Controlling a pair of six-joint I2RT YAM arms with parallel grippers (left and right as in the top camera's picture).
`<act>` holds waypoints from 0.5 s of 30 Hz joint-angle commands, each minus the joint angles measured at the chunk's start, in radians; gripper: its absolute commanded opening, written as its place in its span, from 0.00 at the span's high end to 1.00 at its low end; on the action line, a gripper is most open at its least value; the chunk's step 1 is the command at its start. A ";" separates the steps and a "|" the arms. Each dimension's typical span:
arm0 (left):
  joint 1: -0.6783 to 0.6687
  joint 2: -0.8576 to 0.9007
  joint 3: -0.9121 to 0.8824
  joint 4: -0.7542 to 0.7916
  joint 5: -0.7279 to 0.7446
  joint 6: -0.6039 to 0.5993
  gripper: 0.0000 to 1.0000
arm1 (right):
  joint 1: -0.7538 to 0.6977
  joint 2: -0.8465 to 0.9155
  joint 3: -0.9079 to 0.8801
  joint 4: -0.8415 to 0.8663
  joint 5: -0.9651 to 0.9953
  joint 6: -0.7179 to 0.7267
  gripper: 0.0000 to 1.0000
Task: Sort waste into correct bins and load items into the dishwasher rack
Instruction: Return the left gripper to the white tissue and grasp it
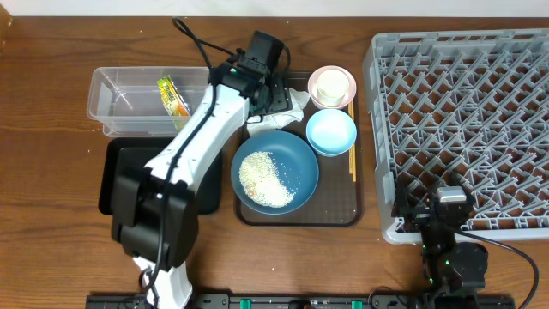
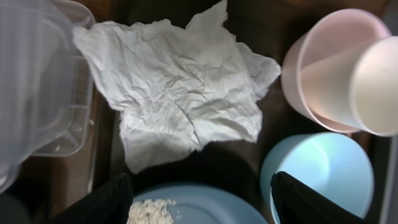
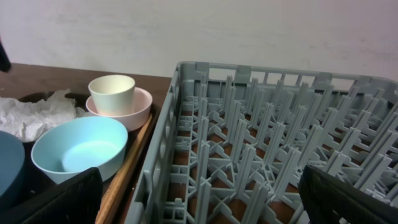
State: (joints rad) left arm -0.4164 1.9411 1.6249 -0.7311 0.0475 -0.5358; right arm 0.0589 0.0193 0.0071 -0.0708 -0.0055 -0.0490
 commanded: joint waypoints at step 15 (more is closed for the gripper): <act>-0.001 0.174 -0.005 0.137 -0.042 -0.012 0.19 | -0.014 -0.001 -0.002 -0.004 -0.006 -0.011 0.01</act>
State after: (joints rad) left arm -0.4164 2.0922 1.6249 -0.5980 0.0257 -0.5468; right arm 0.0589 0.0193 0.0071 -0.0708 -0.0055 -0.0490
